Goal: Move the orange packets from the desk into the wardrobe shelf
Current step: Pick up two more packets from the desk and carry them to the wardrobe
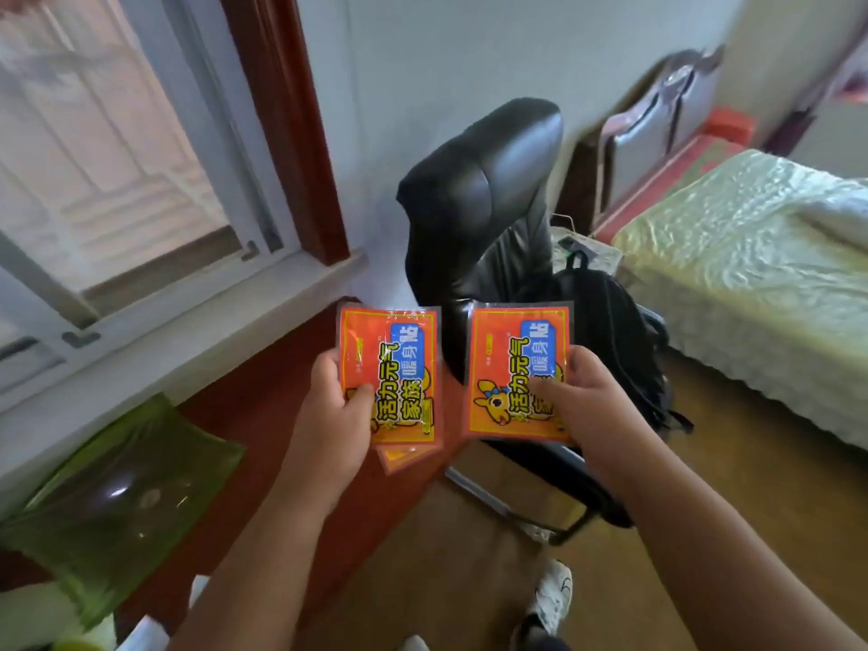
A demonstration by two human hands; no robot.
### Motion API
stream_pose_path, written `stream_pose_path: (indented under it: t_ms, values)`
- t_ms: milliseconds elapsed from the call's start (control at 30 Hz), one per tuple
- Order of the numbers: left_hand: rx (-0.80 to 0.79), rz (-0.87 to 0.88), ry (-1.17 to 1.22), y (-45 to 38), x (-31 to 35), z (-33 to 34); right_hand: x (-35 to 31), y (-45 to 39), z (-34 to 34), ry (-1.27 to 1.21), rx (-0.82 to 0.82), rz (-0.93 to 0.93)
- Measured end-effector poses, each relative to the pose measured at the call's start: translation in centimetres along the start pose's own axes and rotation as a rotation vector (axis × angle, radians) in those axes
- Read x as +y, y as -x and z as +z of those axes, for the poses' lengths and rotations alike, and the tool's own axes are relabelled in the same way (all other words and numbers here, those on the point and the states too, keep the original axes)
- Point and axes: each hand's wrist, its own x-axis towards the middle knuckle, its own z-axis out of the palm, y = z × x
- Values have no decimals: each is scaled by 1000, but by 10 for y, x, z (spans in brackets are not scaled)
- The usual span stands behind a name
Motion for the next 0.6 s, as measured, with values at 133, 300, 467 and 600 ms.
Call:
stream_pose_path:
  t_ms: [133, 300, 467, 600]
  values:
    - [-179, 43, 28, 4, 25, 52, 12, 25, -60, -30, 147, 44]
    - [-400, 127, 47, 15, 59, 131, 27, 56, -138, -119, 319, 55]
    - [-620, 205, 38, 38, 97, 216, 51, 82, -217, -221, 519, 64]
    - [-747, 253, 32, 65, 127, 277, 71, 103, -275, -304, 630, 76]
